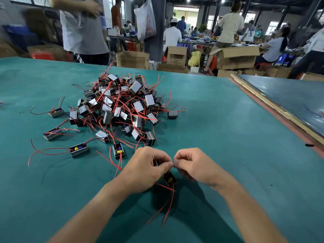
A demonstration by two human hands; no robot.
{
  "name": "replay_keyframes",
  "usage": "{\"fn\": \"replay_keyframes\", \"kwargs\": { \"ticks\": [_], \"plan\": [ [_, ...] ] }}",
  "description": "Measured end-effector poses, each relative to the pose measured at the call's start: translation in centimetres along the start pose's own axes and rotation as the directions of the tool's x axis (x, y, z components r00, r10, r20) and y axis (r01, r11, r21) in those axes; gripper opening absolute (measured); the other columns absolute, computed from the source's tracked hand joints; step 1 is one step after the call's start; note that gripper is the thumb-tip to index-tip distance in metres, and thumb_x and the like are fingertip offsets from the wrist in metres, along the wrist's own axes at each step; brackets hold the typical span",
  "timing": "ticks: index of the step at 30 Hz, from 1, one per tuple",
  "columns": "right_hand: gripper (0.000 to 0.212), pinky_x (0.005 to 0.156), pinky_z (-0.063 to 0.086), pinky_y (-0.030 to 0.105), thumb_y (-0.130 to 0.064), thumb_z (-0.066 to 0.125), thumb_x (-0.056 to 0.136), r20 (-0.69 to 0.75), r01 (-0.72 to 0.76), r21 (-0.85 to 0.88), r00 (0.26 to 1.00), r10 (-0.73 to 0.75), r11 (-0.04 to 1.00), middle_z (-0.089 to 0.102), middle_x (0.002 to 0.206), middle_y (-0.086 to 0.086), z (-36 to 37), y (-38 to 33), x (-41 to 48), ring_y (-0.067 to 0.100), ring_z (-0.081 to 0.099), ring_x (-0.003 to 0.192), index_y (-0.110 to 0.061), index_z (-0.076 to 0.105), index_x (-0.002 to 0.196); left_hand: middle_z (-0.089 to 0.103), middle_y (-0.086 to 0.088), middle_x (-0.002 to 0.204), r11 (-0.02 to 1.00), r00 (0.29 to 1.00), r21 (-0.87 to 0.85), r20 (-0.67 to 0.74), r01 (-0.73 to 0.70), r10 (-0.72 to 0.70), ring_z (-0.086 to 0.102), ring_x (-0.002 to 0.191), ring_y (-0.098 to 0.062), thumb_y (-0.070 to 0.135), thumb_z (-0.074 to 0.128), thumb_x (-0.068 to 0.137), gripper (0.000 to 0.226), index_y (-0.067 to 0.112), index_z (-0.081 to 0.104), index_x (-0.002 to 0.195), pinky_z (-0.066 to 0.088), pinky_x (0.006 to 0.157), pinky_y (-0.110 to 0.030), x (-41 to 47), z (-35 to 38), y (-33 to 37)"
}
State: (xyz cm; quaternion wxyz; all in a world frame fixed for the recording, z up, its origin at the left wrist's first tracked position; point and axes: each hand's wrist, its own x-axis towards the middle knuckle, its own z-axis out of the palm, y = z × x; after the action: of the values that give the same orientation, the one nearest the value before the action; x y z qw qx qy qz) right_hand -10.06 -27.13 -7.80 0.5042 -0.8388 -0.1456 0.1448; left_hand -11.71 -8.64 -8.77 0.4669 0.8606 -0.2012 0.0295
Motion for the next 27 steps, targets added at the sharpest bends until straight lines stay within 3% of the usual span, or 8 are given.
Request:
{"fn": "replay_keyframes", "kwargs": {
  "ticks": [3, 7, 9, 13, 19, 27],
  "plan": [
    [0.016, 0.059, 0.047, 0.024, -0.010, 0.073, 0.084, -0.090, 0.154, -0.127, 0.982, -0.165, 0.980, 0.064, 0.067, -0.006, -0.02, 0.29, -0.15, 0.009, 0.053, 0.060, -0.021, 0.064, 0.077, 0.056, 0.008, 0.050, 0.987, 0.992, -0.096, 0.000, 0.127, -0.127, 0.041, 0.046, -0.007, 0.015, 0.067, 0.090, 0.024, 0.018, 0.070, 0.067, 0.034, 0.049, -0.022, 0.23, -0.35, 0.18],
    [0.015, 0.061, 0.052, 0.034, -0.017, 0.077, 0.080, -0.160, 0.214, -0.225, 0.954, -0.253, 0.950, 0.068, 0.070, -0.005, 0.05, 0.57, -0.15, 0.020, 0.060, 0.062, -0.024, 0.064, 0.075, 0.058, 0.005, 0.049, 0.962, 0.977, -0.169, 0.039, 0.215, -0.212, 0.036, 0.043, -0.009, 0.015, 0.065, 0.093, 0.022, 0.014, 0.072, 0.072, 0.029, 0.045, -0.022, 0.26, -0.49, 0.50],
    [0.015, 0.058, 0.049, 0.029, -0.019, 0.078, 0.081, -0.181, 0.249, -0.220, 0.940, -0.290, 0.943, 0.066, 0.070, -0.010, 0.17, 0.51, -0.10, 0.017, 0.058, 0.059, -0.026, 0.065, 0.076, 0.059, 0.005, 0.049, 0.955, 0.974, -0.190, 0.052, 0.227, -0.221, 0.033, 0.041, -0.006, 0.016, 0.064, 0.094, 0.023, 0.014, 0.071, 0.071, 0.027, 0.043, -0.019, 0.25, -0.59, 0.55],
    [0.017, 0.056, 0.041, 0.017, -0.023, 0.080, 0.081, -0.183, 0.264, -0.237, 0.933, -0.310, 0.935, 0.064, 0.067, -0.016, -0.15, 0.64, -0.01, 0.001, 0.051, 0.053, -0.029, 0.066, 0.072, 0.058, 0.005, 0.049, 0.941, 0.970, -0.235, 0.075, 0.244, -0.233, 0.033, 0.038, -0.002, 0.014, 0.063, 0.094, 0.022, 0.010, 0.071, 0.074, 0.026, 0.042, -0.014, 0.32, -0.66, 0.40],
    [0.025, 0.055, 0.044, 0.020, -0.017, 0.081, 0.078, -0.191, 0.258, -0.268, 0.930, -0.314, 0.928, 0.066, 0.068, -0.017, -0.03, 0.76, 0.16, 0.003, 0.053, 0.052, -0.034, 0.065, 0.070, 0.057, 0.003, 0.049, 0.918, 0.963, -0.291, 0.109, 0.270, -0.249, 0.036, 0.034, 0.001, 0.011, 0.063, 0.094, 0.022, 0.010, 0.071, 0.074, 0.027, 0.039, -0.009, 0.35, -0.67, 0.35],
    [0.018, 0.050, 0.039, 0.023, -0.019, 0.081, 0.077, -0.187, 0.282, -0.208, 0.928, -0.321, 0.937, 0.061, 0.060, -0.018, 0.20, 1.04, 0.20, 0.003, 0.047, 0.047, -0.027, 0.065, 0.074, 0.056, 0.002, 0.050, 0.909, 0.958, -0.309, 0.138, 0.281, -0.249, 0.032, 0.036, -0.002, 0.013, 0.063, 0.094, 0.021, 0.007, 0.071, 0.076, 0.025, 0.040, -0.010, 0.36, -0.66, 0.37]
  ]
}}
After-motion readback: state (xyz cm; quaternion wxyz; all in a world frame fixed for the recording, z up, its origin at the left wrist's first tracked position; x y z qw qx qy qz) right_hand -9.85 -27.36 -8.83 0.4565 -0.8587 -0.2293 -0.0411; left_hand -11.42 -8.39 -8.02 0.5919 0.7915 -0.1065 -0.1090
